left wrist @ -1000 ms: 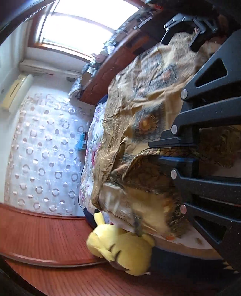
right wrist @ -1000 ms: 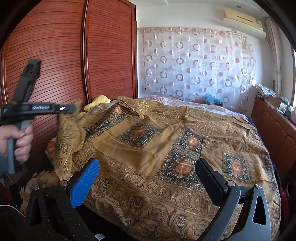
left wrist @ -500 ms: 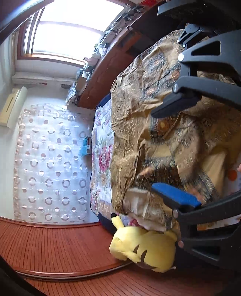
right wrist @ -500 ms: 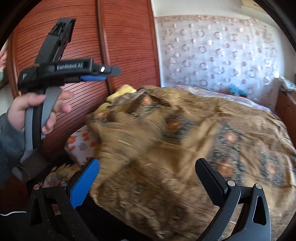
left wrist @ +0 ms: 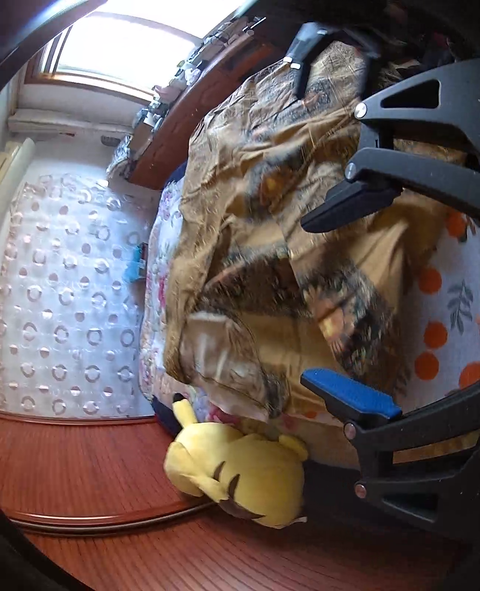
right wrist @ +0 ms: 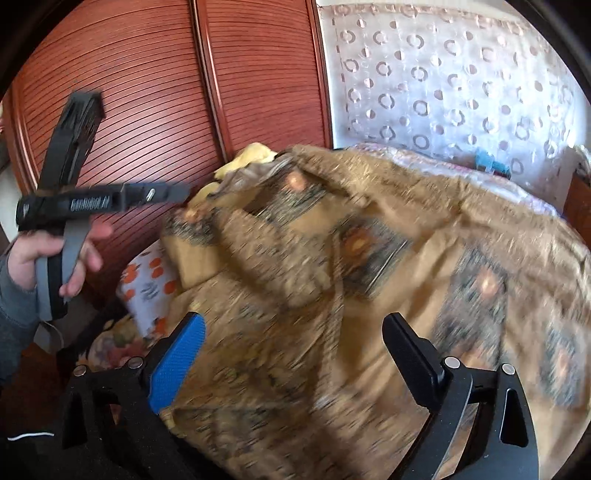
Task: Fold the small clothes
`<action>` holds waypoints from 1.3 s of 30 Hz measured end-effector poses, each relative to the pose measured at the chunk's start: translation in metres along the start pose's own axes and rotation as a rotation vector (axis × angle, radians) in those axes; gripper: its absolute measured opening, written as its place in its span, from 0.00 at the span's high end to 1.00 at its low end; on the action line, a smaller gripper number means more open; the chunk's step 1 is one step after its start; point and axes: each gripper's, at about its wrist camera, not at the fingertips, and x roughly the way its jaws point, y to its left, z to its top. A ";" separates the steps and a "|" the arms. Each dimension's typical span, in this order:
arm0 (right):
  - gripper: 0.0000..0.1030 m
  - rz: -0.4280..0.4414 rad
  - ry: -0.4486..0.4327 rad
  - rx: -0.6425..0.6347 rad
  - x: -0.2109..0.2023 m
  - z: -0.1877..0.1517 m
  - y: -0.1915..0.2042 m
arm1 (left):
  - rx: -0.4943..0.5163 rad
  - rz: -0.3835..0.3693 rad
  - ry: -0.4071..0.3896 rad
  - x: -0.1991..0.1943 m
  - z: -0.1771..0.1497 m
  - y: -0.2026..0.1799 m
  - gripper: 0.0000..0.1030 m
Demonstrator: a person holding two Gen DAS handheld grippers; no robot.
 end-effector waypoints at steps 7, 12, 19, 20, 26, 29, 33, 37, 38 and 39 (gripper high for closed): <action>0.06 -0.042 0.020 -0.077 0.024 0.033 -0.019 | -0.042 0.030 -0.005 0.005 0.004 0.041 0.26; 0.06 -0.049 0.038 -0.097 0.050 0.059 -0.037 | -0.054 0.036 -0.012 0.017 0.029 0.061 0.26; 0.06 -0.038 0.044 -0.115 0.096 0.101 -0.057 | -0.054 0.032 -0.006 0.056 0.075 0.076 0.26; 0.06 -0.034 0.045 -0.114 0.102 0.105 -0.061 | -0.053 0.031 -0.002 0.063 0.083 0.078 0.26; 0.06 -0.017 0.058 -0.088 0.146 0.122 -0.082 | -0.066 -0.009 0.048 0.122 0.138 0.100 0.31; 0.06 -0.004 0.074 -0.070 0.165 0.123 -0.091 | -0.063 -0.012 0.078 0.152 0.158 0.107 0.36; 0.06 0.006 0.095 -0.058 0.181 0.124 -0.101 | -0.061 -0.022 0.121 0.184 0.174 0.113 0.38; 0.06 -0.009 0.110 -0.071 0.198 0.125 -0.105 | -0.065 -0.018 0.176 0.213 0.181 0.116 0.45; 0.06 -0.015 0.112 -0.078 0.198 0.126 -0.105 | -0.068 -0.015 0.189 0.218 0.182 0.117 0.50; 0.06 -0.016 0.112 -0.080 0.200 0.127 -0.105 | -0.072 -0.018 0.200 0.222 0.183 0.117 0.56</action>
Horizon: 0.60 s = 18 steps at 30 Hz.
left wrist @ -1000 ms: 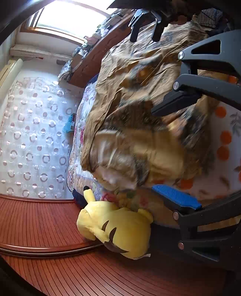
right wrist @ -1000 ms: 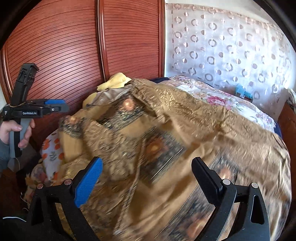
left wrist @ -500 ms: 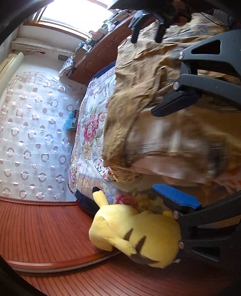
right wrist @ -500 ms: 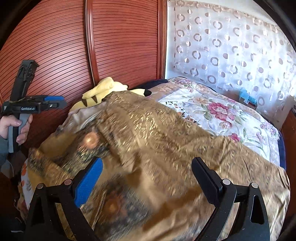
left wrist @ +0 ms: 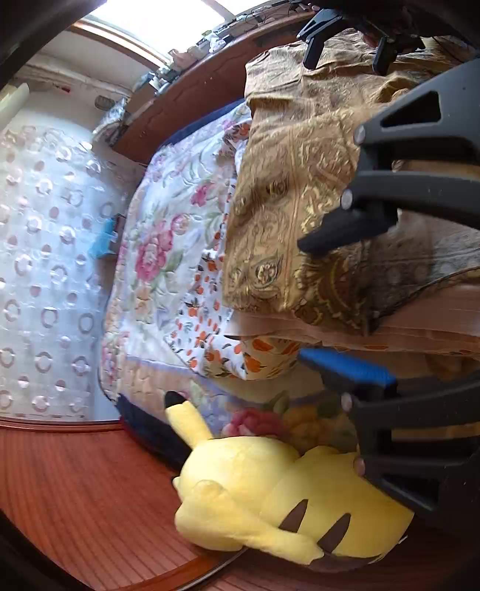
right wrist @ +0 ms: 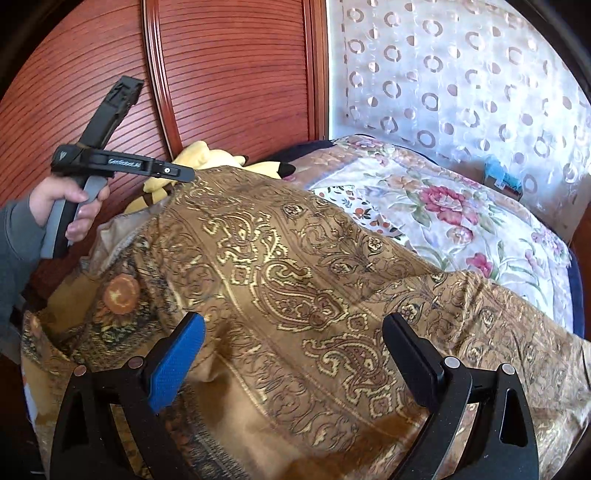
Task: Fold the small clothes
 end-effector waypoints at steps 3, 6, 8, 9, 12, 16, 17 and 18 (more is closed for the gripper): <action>0.06 0.002 -0.005 -0.001 0.003 0.003 0.000 | 0.003 -0.012 0.002 0.002 0.003 -0.004 0.68; 0.06 -0.003 -0.016 -0.005 0.003 0.004 0.001 | 0.044 0.015 -0.014 -0.004 0.004 -0.014 0.85; 0.06 -0.005 -0.023 -0.004 0.002 0.003 0.000 | 0.065 0.010 -0.010 -0.006 0.004 -0.020 0.90; 0.06 -0.006 -0.025 -0.003 0.001 0.002 0.000 | 0.082 0.024 -0.013 -0.008 0.004 -0.024 0.92; 0.06 -0.013 -0.036 -0.006 -0.002 0.001 0.000 | 0.119 0.040 -0.085 -0.025 0.006 -0.031 0.95; 0.06 -0.026 -0.061 -0.007 -0.005 0.005 -0.004 | 0.157 -0.031 -0.186 -0.068 0.001 -0.052 0.95; 0.06 -0.034 -0.071 -0.004 -0.006 0.007 -0.006 | 0.171 -0.054 -0.194 -0.078 -0.001 -0.058 0.95; 0.06 -0.042 -0.080 -0.002 -0.007 0.010 -0.009 | 0.192 -0.091 -0.206 -0.094 -0.009 -0.069 0.95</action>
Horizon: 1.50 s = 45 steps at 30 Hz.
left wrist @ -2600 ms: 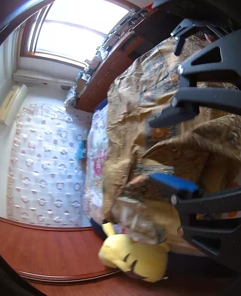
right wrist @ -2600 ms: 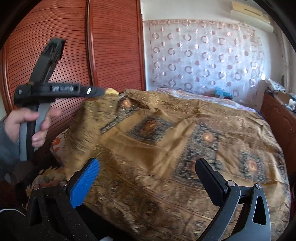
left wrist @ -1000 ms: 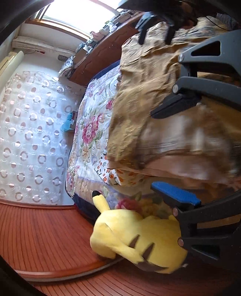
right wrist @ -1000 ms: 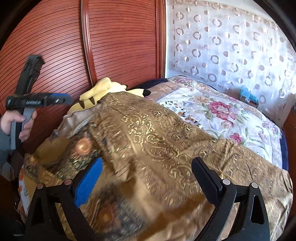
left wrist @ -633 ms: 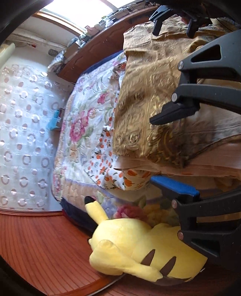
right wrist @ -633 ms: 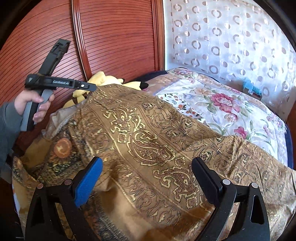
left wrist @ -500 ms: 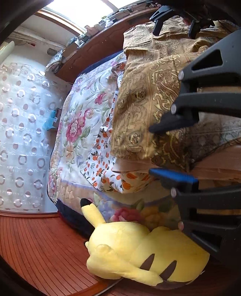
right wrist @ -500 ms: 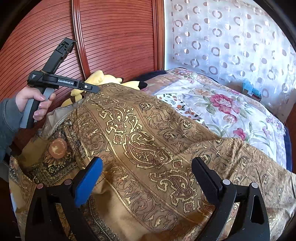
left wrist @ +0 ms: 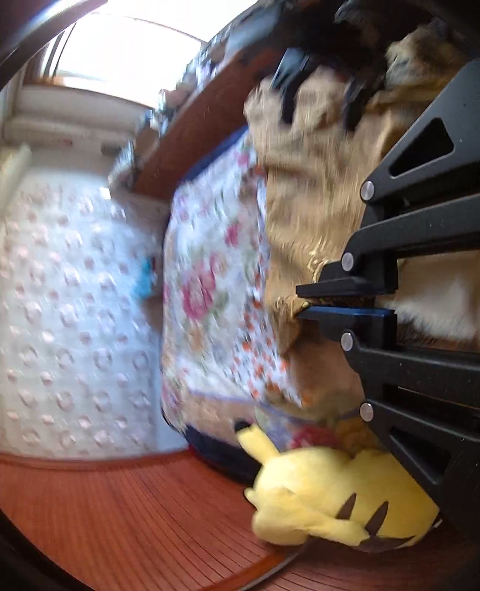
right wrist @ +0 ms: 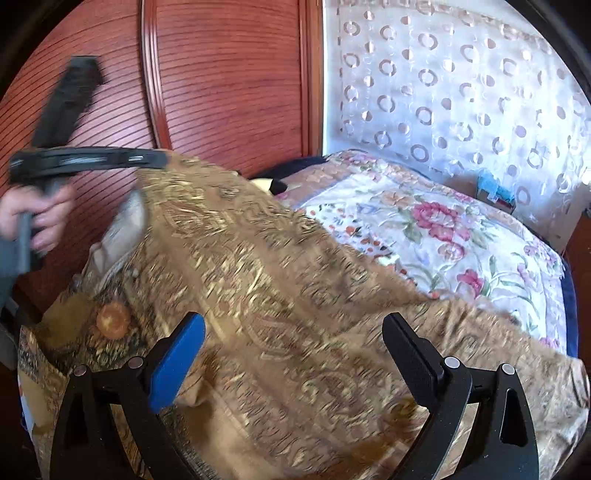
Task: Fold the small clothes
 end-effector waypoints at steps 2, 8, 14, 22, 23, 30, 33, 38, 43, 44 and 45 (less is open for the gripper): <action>0.06 -0.015 -0.021 0.013 -0.002 0.006 -0.007 | 0.022 -0.040 0.002 -0.016 -0.007 -0.016 0.95; 0.06 -0.027 -0.070 0.048 -0.005 0.017 -0.016 | 0.043 -0.070 0.084 -0.036 -0.060 -0.043 0.96; 0.08 0.016 -0.057 0.043 0.009 0.027 -0.010 | 0.025 -0.058 0.129 -0.034 -0.091 -0.045 0.97; 0.11 0.037 -0.050 0.014 0.037 0.046 -0.012 | -0.022 -0.018 0.018 -0.049 -0.063 -0.036 0.76; 0.11 0.036 -0.049 0.011 0.037 0.048 -0.013 | -0.031 -0.026 0.000 -0.051 -0.058 -0.033 0.54; 0.11 0.027 -0.039 -0.004 0.039 0.047 -0.011 | -0.039 0.094 -0.025 -0.035 -0.033 -0.021 0.22; 0.11 0.021 -0.036 -0.016 0.038 0.047 -0.009 | -0.032 0.131 0.001 -0.018 -0.026 -0.012 0.22; 0.11 0.029 -0.027 -0.026 0.041 0.048 -0.007 | -0.060 0.130 0.059 0.010 -0.025 0.003 0.22; 0.11 0.052 -0.012 -0.040 0.053 0.052 -0.006 | -0.071 0.120 0.097 0.034 -0.025 0.008 0.24; 0.11 0.059 -0.005 -0.034 0.058 0.053 -0.007 | -0.084 0.106 0.120 0.041 -0.025 0.011 0.27; 0.11 0.064 0.002 -0.028 0.062 0.055 -0.009 | -0.097 0.091 0.139 0.047 -0.025 0.013 0.30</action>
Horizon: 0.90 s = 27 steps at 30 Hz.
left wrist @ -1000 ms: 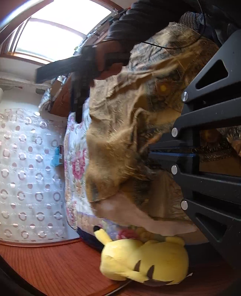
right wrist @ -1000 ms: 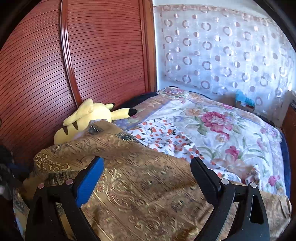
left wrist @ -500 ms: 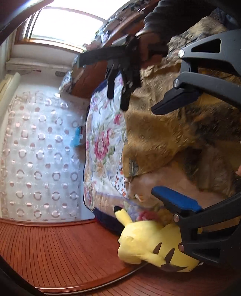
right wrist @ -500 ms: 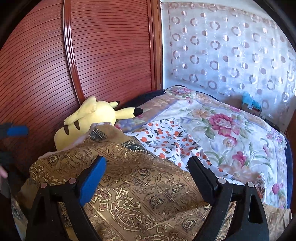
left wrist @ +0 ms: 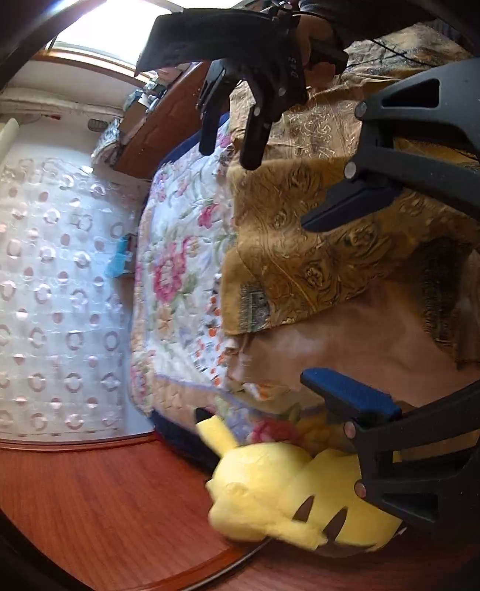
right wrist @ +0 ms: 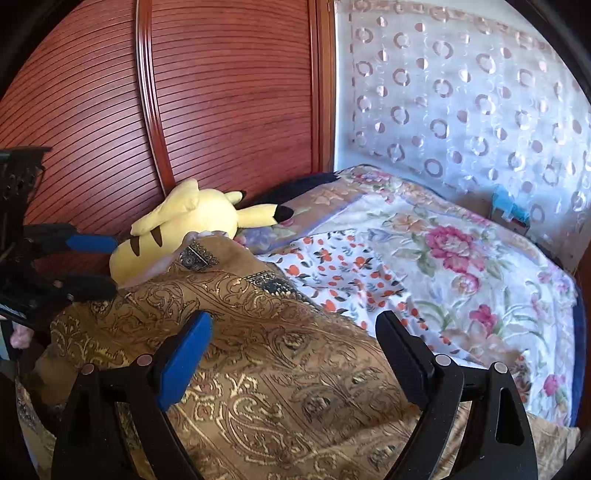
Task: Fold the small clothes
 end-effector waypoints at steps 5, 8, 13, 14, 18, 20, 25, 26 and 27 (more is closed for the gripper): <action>0.11 0.003 0.015 -0.002 0.014 0.007 -0.002 | -0.046 -0.064 0.096 0.027 0.000 0.005 0.43; 0.11 0.001 0.021 -0.013 0.018 0.009 0.000 | -0.037 -0.068 0.103 0.029 -0.002 -0.003 0.53; 0.11 0.005 0.024 -0.017 0.021 0.008 0.000 | -0.056 -0.070 0.128 0.036 -0.002 -0.008 0.55; 0.11 0.003 0.024 -0.017 0.021 0.008 0.000 | -0.069 -0.063 0.134 0.038 -0.002 -0.006 0.55; 0.11 -0.007 0.027 -0.017 0.018 0.005 -0.001 | -0.071 -0.058 0.140 0.042 -0.002 -0.002 0.55; 0.11 -0.012 0.029 -0.015 0.018 0.005 -0.001 | -0.038 -0.056 0.126 0.042 -0.003 -0.007 0.71; 0.11 -0.035 0.028 0.001 0.016 0.003 -0.005 | 0.079 -0.020 -0.043 0.006 -0.004 -0.033 0.95; 0.11 -0.038 0.028 0.007 0.015 0.003 -0.007 | 0.090 -0.017 -0.075 -0.004 -0.005 -0.038 0.95; 0.11 -0.040 0.026 0.013 0.014 0.003 -0.009 | 0.097 -0.015 -0.090 -0.010 -0.004 -0.040 0.95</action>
